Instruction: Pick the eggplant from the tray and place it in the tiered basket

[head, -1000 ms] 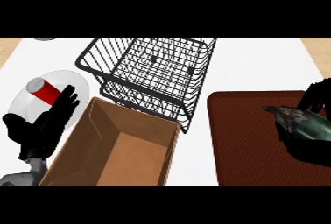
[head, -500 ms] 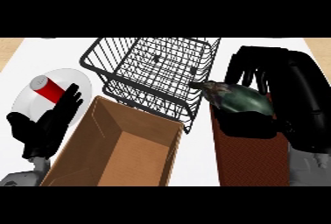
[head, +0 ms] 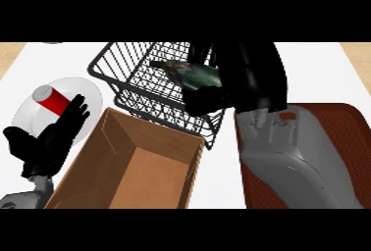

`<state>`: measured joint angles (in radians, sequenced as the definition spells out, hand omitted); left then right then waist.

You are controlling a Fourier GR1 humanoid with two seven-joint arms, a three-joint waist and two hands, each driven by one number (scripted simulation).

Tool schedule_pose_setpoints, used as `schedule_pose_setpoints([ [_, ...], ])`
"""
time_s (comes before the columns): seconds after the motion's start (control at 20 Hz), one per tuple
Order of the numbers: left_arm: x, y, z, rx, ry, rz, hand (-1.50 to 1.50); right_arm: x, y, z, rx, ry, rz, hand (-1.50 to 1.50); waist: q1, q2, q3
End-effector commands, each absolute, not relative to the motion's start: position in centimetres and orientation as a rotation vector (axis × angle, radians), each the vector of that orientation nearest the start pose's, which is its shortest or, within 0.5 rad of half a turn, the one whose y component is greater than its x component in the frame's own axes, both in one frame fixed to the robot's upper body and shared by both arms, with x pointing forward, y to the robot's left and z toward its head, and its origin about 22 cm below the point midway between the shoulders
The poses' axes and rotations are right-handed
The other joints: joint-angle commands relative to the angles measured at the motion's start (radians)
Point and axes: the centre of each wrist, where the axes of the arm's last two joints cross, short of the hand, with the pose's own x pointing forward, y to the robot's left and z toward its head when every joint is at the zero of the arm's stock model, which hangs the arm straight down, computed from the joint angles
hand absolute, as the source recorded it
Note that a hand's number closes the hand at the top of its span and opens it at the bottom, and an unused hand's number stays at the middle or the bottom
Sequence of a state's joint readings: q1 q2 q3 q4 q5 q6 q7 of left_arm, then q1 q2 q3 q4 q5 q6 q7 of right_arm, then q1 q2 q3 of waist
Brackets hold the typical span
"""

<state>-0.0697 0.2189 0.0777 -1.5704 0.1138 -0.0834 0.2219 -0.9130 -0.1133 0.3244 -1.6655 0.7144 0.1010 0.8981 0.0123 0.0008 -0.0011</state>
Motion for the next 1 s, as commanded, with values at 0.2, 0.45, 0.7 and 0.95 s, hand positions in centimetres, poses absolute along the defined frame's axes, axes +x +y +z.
schedule_pose_setpoints([
  [0.2, 26.5, 30.2, 3.5, 0.083, -1.421, -0.095, 0.0, 32.9, -3.2, 22.1, -0.795, -1.619, 0.736, 1.5, -0.002, 0.002, 0.001],
  [0.45, 26.1, 28.5, 3.0, 0.067, -1.432, -0.106, 0.0, 34.1, -3.1, 20.7, -0.823, -1.617, 0.764, 1.5, -0.002, 0.001, 0.001],
  [0.7, 27.1, 28.3, 4.4, 0.06, -1.424, -0.095, 0.0, 35.6, -3.4, 19.9, -0.875, -1.626, 0.728, 1.5, -0.001, 0.003, 0.001],
  [0.95, 26.4, 27.7, 2.9, 0.047, -1.428, -0.114, 0.0, 37.8, -1.9, 19.1, -0.971, -1.689, 0.663, 1.5, 0.015, 0.006, 0.0],
])
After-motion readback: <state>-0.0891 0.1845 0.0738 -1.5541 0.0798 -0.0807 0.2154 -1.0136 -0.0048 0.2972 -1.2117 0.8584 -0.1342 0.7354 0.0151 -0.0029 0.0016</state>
